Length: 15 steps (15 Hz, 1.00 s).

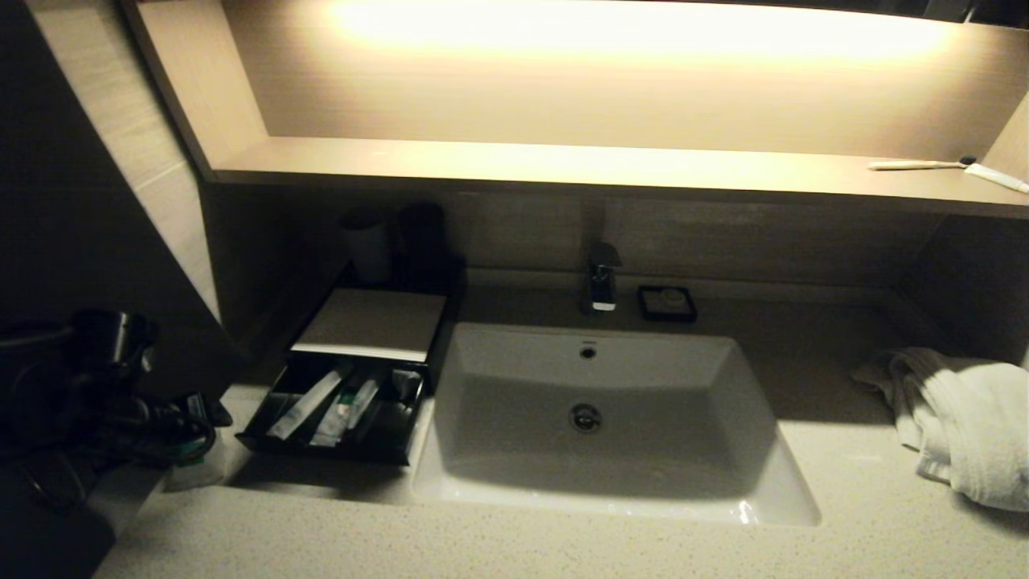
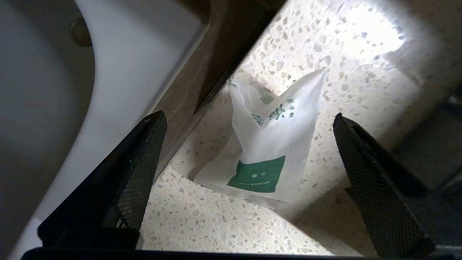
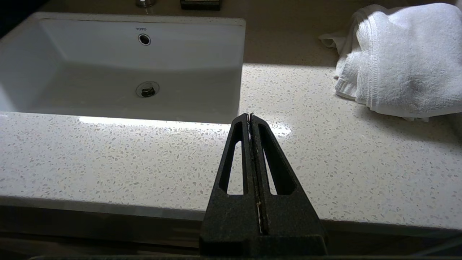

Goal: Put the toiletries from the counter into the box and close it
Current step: Pick up the bathroom toiletry

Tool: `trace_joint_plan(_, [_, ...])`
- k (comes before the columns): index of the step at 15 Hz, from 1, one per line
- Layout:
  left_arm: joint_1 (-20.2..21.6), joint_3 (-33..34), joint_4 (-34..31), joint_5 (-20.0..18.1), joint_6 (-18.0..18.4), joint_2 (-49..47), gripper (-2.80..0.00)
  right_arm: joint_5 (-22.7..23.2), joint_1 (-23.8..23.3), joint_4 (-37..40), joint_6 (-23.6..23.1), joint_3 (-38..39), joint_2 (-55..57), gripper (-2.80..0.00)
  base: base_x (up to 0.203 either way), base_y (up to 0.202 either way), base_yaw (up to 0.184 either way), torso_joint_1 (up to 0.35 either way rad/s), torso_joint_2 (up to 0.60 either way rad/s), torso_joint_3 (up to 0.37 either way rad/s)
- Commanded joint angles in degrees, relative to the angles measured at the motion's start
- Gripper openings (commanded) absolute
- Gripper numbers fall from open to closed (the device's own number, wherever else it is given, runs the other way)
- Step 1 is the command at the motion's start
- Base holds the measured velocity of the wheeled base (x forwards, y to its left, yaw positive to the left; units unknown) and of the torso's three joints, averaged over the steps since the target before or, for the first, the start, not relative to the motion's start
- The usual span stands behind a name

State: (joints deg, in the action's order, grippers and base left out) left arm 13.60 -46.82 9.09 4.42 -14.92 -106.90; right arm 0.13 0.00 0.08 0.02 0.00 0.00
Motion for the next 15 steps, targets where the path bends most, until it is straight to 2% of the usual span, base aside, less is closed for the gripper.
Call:
trace_joint_plan(1, [0.0,-0.1,0.0,0.0,-0.1,-0.7,0.0,0.0,0.0,0.0,0.0,0.0,0.0,-2.8,0.0,0.0,0.0,0.0,0.0,0.0])
trace_joint_plan(10, [0.0,-0.1,0.0,0.2,0.2,-1.1,0.0,0.0,0.0,0.0,0.0,0.0,0.0,-2.8,0.0,0.0,0.0,0.0,0.0,0.0])
trace_joint_plan(11, [-0.1,-0.2,0.0,0.2,0.2,-1.1,-2.8,0.0,0.0,0.0,0.0,0.0,0.0,-2.8,0.0,0.0,0.0,0.0,0.0,0.0])
trace_joint_plan(15, [0.0,0.1,1.2,0.2,0.3,-1.2,-2.8,0.0,0.0,0.0,0.0,0.0,0.0,-2.8,0.0,0.0,0.0,0.0,0.0,0.0])
